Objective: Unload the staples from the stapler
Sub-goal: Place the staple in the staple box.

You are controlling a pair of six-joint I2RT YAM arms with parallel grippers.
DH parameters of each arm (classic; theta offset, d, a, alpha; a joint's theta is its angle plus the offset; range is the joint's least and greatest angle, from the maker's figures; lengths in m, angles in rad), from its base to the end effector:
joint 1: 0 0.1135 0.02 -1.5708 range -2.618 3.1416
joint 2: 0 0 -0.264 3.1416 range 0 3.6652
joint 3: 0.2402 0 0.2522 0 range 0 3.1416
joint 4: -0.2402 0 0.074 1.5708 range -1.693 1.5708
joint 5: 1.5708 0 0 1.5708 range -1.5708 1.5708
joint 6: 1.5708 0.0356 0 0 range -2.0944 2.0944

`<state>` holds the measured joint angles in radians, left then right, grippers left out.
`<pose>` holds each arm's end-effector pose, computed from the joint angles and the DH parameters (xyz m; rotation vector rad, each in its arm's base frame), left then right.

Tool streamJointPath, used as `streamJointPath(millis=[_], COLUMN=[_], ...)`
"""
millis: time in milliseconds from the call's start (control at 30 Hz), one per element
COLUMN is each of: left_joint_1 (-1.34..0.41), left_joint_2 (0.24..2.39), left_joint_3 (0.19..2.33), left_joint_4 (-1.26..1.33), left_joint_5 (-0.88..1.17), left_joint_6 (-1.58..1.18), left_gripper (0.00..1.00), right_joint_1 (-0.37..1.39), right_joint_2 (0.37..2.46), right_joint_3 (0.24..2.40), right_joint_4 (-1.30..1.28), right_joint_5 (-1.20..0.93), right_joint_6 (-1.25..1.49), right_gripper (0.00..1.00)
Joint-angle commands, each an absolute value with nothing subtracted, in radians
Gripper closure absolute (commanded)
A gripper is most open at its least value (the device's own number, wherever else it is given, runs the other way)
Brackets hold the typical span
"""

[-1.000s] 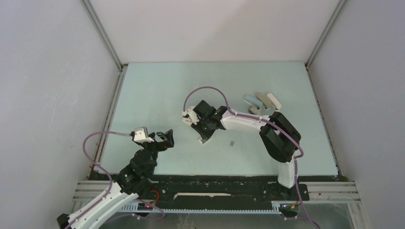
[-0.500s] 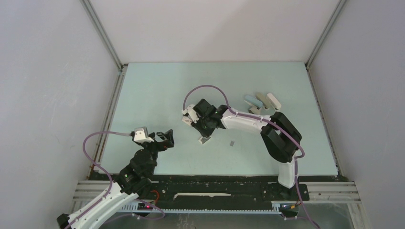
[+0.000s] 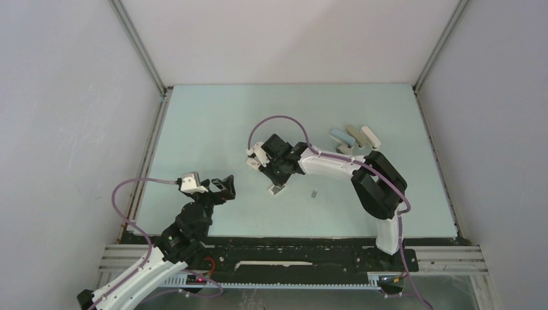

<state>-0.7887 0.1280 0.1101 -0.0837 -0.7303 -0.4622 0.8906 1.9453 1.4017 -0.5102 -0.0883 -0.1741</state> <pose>0.0903 -0.0572 0.1926 -0.2792 1.6339 -0.3429 0.2563 0.3218 0.1887 -1.3796 2.2807 0.3574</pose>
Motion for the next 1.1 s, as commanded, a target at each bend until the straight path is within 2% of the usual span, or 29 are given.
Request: streamJointPath(millis=[0, 700, 1067], left_joint_1=[-0.783, -0.783, -0.784], left_joint_2=[0.118, 0.111, 0.111], left_joint_3=[0.084, 0.083, 0.083], left_joint_4=[-0.057, -0.061, -0.061], left_joint_5=[-0.741, -0.742, -0.742], left_joint_6=[-0.446, -0.446, -0.446], left_gripper=[0.0, 0.0, 0.0], right_joint_1=[0.888, 0.883, 0.881], right_joint_2=[1.968, 1.998, 1.993], right_joint_3=[1.442, 1.447, 1.447], right_joint_4=[-0.52, -0.525, -0.525], right_joint_5=[-0.097, -0.093, -0.056], right_joint_6=[-0.183, -0.172, -0.174], right_gripper=[0.69, 0.72, 0.78])
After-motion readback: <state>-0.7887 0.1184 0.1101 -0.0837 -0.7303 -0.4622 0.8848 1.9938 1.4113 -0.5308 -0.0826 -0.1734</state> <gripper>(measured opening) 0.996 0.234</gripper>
